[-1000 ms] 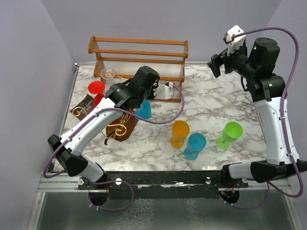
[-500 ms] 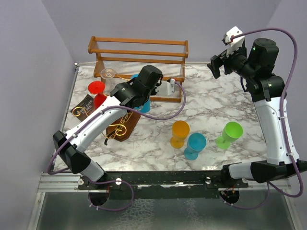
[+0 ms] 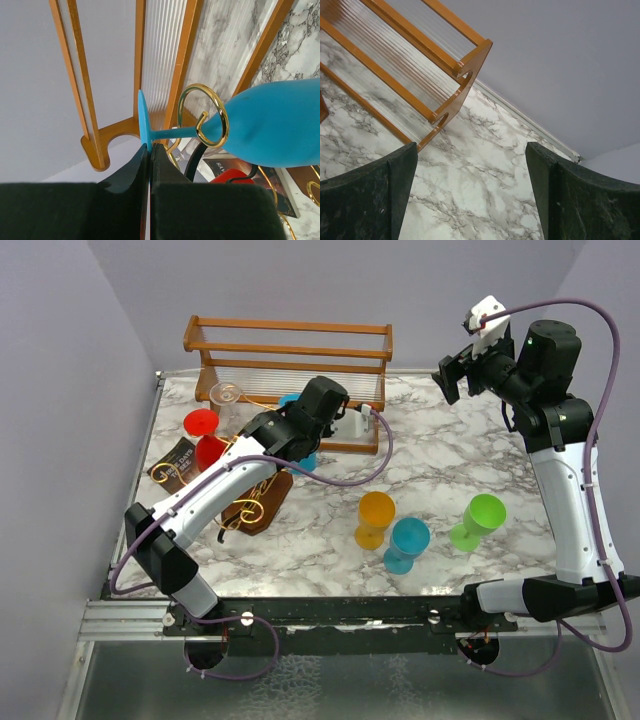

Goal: Place the wine glass upside down on the wine glass rack

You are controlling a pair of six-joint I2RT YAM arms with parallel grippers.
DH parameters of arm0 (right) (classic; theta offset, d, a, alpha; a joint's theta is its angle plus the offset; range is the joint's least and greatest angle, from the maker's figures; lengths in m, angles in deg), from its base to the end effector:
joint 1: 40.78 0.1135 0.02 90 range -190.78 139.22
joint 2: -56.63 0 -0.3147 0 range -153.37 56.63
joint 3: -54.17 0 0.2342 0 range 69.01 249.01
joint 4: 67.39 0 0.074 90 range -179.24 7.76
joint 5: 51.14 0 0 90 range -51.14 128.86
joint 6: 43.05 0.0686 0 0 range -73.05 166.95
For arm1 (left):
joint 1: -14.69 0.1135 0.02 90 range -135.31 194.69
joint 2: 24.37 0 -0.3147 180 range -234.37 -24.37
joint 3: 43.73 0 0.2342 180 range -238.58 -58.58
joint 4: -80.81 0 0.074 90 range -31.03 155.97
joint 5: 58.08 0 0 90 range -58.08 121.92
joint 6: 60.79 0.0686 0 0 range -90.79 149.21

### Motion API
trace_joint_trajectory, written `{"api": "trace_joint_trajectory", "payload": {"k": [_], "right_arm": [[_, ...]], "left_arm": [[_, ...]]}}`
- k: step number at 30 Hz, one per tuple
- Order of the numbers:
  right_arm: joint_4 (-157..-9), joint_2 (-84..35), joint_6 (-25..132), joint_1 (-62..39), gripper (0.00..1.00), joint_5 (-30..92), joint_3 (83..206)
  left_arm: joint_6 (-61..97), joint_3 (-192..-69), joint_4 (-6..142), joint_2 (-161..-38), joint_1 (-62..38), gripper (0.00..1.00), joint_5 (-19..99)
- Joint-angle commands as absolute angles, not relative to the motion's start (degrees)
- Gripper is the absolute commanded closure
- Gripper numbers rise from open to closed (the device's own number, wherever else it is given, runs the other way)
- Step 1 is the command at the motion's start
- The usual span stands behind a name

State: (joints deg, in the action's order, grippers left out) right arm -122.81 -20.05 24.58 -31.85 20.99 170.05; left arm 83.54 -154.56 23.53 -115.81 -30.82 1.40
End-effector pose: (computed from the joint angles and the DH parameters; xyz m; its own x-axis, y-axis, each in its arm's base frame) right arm 0.2563 0.0616 0.5288 -0.0882 -0.3805 -0.9206 -0.5108 0.8107 -0.2862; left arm 0.2728 -0.2280 0.4241 0.0201 0.9782 -0.2068 0.5442 0.1628 0.8230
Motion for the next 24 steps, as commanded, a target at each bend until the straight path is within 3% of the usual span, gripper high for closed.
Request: {"api": "trace_joint_trajectory", "payload": {"k": [1, 24], "right_arm": [[-123.50, -18.43, 24.28, -31.93, 0.12, 20.49, 169.56], [-123.72, -18.17, 23.87, -31.93, 0.11, 20.67, 169.28]], "left_arm": [[82.76, -155.55, 25.76, -116.53, -31.19, 0.99, 0.76], [82.25, -157.36, 24.81, -118.32, -34.33, 0.99, 5.77]]}}
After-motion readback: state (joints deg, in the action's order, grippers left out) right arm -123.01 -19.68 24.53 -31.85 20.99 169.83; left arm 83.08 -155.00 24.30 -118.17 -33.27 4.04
